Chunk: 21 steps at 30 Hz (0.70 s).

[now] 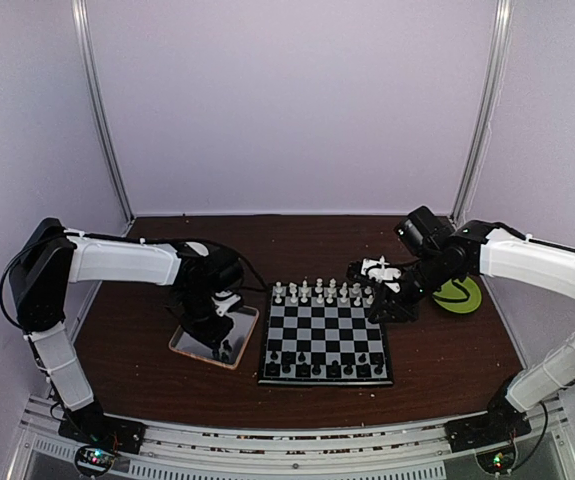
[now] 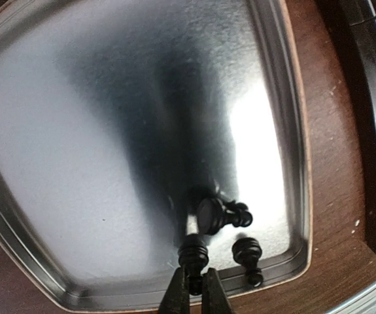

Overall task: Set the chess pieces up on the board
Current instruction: Pick up the pawn from the storage box, then place the pawn on the chessboard.

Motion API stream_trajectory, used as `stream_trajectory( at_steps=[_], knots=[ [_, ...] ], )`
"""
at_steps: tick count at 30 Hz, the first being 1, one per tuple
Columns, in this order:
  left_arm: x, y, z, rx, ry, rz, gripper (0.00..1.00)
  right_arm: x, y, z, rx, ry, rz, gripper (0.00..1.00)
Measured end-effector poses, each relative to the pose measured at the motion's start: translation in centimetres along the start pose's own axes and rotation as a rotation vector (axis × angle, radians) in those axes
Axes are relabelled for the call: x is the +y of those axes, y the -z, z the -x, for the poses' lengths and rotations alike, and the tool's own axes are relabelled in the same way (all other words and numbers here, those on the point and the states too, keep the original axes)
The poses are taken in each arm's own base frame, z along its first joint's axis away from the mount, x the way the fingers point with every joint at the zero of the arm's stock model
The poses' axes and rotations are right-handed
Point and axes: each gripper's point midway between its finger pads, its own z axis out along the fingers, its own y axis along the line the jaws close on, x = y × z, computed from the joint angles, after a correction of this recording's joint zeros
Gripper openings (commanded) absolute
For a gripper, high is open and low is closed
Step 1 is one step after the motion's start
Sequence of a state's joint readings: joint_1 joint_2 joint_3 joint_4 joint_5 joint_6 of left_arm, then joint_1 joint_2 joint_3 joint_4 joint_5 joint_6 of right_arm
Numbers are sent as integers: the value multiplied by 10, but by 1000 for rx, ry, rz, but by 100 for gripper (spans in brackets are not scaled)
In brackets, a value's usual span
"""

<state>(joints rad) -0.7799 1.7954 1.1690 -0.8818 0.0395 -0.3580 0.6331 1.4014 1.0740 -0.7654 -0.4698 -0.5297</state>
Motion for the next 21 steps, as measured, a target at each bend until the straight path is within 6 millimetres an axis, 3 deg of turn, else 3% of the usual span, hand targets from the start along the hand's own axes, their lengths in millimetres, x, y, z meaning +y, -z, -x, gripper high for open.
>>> stream_trajectory(
  at_steps=[6, 12, 17, 21],
  knots=[
    [11, 6, -5, 23, -11, 66, 0, -1, -1, -1, 3, 2, -2, 30],
    [10, 34, 16, -54, -35, 78, 0, -1, -1, -1, 6, 3, -5, 30],
    [-6, 71, 47, -173, -83, 19, 0, -2, -1, -1, 7, 6, -8, 30],
    [-38, 98, 71, -258, -165, -63, 0, -3, -1, -2, 11, 5, -14, 30]
  ],
)
